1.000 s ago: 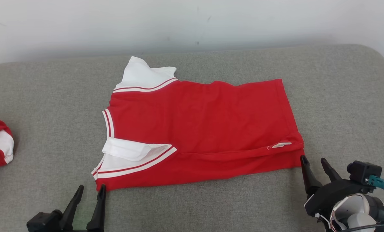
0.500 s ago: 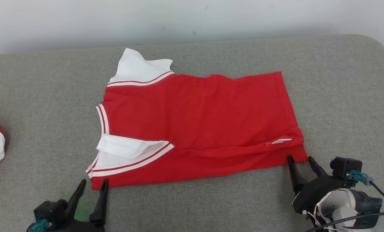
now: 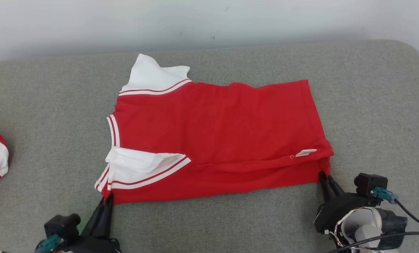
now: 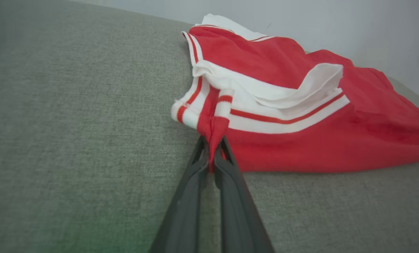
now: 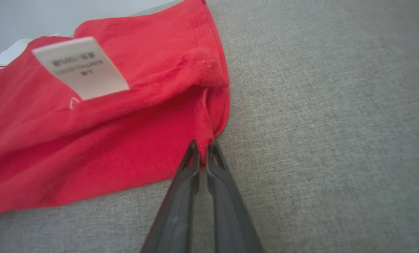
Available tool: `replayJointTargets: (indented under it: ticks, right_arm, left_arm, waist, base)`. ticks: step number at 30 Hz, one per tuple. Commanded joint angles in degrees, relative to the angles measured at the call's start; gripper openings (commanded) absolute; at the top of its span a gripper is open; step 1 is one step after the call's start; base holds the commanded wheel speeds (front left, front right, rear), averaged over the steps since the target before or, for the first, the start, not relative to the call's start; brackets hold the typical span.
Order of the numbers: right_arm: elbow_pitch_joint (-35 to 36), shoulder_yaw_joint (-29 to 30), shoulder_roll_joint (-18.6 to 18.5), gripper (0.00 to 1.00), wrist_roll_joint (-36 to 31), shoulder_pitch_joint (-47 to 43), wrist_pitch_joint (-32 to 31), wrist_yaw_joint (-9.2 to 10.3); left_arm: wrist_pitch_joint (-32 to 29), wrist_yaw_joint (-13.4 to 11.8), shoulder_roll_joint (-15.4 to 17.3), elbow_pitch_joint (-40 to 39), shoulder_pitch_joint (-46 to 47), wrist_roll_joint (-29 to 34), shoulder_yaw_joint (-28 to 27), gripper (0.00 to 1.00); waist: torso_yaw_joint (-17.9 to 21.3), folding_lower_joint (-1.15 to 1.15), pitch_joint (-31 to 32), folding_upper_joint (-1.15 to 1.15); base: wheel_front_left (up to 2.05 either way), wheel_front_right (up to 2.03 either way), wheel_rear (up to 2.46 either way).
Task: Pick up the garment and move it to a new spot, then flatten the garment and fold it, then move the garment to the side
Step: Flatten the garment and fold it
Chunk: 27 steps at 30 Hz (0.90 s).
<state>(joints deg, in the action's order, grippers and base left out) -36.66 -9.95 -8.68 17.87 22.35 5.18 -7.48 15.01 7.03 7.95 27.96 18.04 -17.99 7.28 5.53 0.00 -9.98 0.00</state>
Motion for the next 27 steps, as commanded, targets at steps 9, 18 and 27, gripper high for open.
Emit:
replayJointTargets:
  ticks: [9, 18, 27]
  right_arm:
    - [5.3, 1.9, -1.4, 0.00, 3.1, -7.3, 0.0, -0.02]
    - [18.5, 5.6, -1.2, 0.00, 2.9, -19.6, -7.7, 0.01]
    - [28.2, 6.7, -0.1, 0.00, 2.6, -26.4, -12.9, 0.01]
  left_arm:
    - [0.2, 0.1, -1.4, -6.9, -9.9, 0.8, -2.5, 0.00]
    - [0.2, -0.5, -2.9, -13.4, -18.9, 0.7, -3.2, 0.00]
    - [0.2, -0.7, -3.7, -13.5, -21.1, 0.1, -2.0, 0.00]
  waist:
    - [-0.6, 0.00, 4.0, 0.00]
    - [-0.9, 0.00, 5.2, 0.00]
    - [-0.6, 0.00, 4.8, 0.00]
  base:
    - [0.00, 0.00, 0.00]
    - [0.00, 0.00, 0.00]
    - [0.00, 0.00, 0.00]
